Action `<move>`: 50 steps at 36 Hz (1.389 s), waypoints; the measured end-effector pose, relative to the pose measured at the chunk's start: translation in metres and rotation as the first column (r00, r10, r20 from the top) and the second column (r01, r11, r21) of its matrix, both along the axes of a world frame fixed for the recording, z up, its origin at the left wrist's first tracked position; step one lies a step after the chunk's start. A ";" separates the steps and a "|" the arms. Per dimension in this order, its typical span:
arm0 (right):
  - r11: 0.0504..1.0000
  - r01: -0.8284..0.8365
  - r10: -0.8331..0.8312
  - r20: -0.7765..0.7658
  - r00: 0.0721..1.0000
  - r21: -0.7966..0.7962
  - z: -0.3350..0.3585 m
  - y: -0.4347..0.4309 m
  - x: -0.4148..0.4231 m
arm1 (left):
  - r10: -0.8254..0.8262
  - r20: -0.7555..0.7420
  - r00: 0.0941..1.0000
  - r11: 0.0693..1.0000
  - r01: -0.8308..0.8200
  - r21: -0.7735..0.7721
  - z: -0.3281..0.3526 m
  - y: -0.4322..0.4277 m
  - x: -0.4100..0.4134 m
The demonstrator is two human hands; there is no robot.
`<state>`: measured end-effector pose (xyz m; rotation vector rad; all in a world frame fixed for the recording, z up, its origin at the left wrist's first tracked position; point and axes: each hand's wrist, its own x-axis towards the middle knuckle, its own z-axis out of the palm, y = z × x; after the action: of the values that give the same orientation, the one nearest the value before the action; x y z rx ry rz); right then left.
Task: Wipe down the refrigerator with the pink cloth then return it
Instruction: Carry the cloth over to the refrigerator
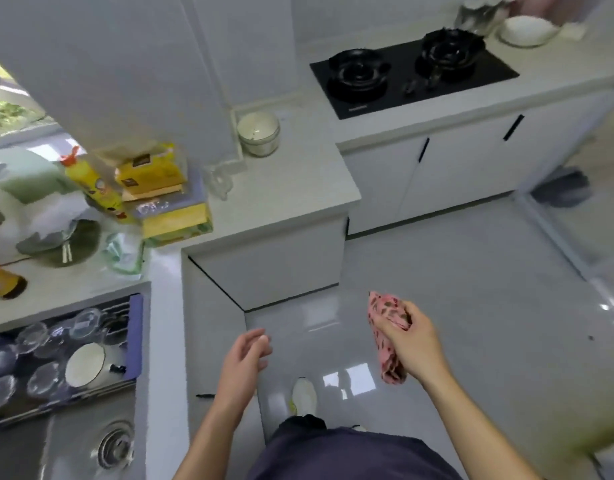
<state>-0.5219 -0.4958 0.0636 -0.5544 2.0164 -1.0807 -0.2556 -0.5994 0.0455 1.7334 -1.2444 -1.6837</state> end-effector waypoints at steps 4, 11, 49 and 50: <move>0.994 0.108 -0.108 -0.003 0.994 0.006 -0.004 -0.006 -0.002 | -0.135 -0.010 0.991 0.990 0.136 0.032 -0.009 -0.037 -0.016; 0.941 0.331 -0.332 -0.015 0.943 -0.065 -0.002 0.004 -0.014 | -0.357 -0.011 0.934 0.933 0.357 0.039 -0.014 -0.091 -0.067; 0.594 0.798 -0.801 0.023 0.599 -0.105 -0.019 0.079 -0.340 | -0.786 -0.006 0.618 0.618 0.786 -0.031 0.014 -0.078 -0.524; 0.577 0.811 -0.813 0.027 0.582 -0.096 -0.020 0.081 -0.346 | -0.797 0.000 0.604 0.604 0.796 -0.027 0.014 -0.078 -0.534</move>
<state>-0.8676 -0.4148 0.0435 0.4228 2.2831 -1.7115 -0.7901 -0.6777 0.0594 1.1628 -2.2523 -2.0873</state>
